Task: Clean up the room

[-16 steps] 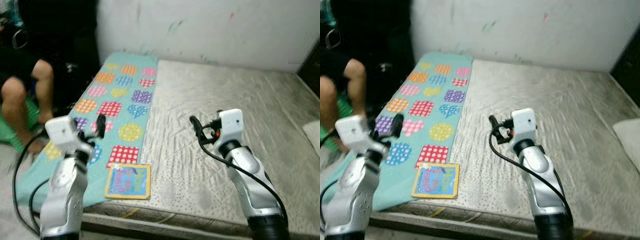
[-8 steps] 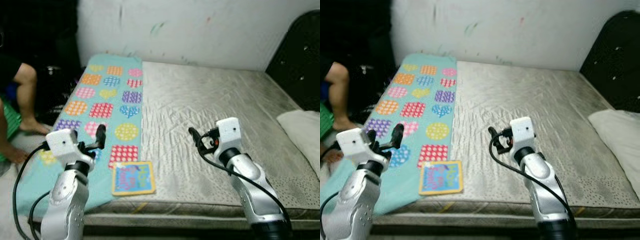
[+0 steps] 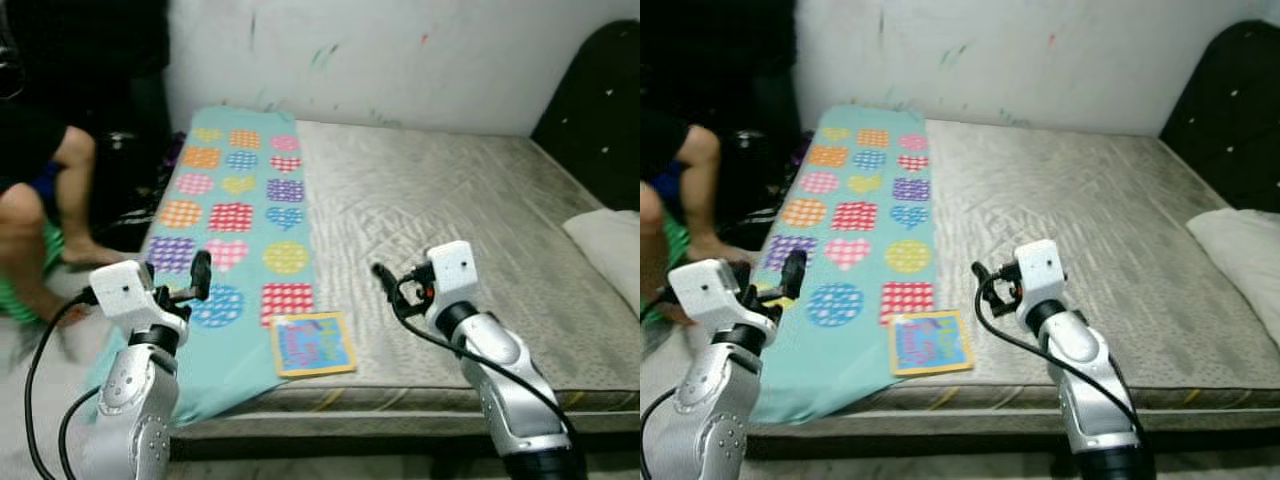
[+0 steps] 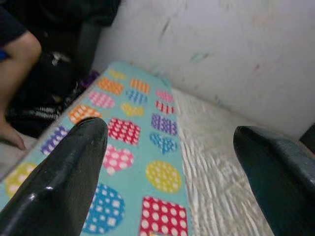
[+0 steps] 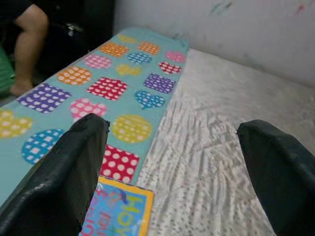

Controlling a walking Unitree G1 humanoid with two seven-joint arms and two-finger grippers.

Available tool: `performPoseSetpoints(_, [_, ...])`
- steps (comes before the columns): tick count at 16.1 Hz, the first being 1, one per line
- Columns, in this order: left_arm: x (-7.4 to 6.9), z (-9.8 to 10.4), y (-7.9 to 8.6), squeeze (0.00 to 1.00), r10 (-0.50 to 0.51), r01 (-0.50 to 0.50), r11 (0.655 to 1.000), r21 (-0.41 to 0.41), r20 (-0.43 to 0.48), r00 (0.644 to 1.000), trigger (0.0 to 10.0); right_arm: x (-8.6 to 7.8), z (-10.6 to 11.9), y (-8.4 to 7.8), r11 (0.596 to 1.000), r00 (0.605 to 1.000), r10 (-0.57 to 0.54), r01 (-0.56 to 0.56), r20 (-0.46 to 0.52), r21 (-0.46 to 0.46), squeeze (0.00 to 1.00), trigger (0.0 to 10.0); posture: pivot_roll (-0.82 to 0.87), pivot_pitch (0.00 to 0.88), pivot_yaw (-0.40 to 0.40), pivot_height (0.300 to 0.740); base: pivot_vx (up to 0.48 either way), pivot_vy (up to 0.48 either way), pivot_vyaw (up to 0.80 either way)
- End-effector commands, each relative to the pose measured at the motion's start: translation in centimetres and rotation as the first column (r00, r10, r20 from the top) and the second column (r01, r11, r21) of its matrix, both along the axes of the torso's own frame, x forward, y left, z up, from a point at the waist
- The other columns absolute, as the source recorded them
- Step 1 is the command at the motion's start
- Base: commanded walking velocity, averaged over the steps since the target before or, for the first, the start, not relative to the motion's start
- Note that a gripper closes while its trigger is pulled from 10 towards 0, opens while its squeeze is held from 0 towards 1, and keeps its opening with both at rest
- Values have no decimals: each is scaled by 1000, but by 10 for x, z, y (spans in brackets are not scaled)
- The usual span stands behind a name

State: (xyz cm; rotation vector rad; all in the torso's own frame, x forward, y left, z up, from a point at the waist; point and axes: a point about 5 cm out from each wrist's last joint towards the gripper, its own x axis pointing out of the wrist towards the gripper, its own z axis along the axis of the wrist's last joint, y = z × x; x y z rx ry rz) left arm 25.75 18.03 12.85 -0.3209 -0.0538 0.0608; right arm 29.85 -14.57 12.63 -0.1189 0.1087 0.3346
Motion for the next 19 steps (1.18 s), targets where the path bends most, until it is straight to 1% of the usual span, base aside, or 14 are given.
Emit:
performPoseSetpoints(1, [0,4,-10,0,-49,49,999,-9,30,998,10000,-1,0,-9,1000,1000,-21,20,-6,-8,0,10000,-59,2,-69,740,0,0,0])
performPoseSetpoints(4, [1,6,-12,0,-63,63,998,-6,38,997,10000,0,1,-7,1000,1000,-13,13,1,-17,0,10000,-61,4,-68,740,0,0,0])
performPoseSetpoints(5, [1,6,-13,0,-64,64,998,-6,38,997,10000,0,1,-7,1000,1000,-13,13,2,-19,0,10000,-61,4,-68,740,262,0,0])
performPoseSetpoints(19, [5,10,-13,0,-85,85,996,8,42,995,10000,0,1,-7,999,999,-33,34,16,-12,0,10000,-50,10,-60,740,332,0,0])
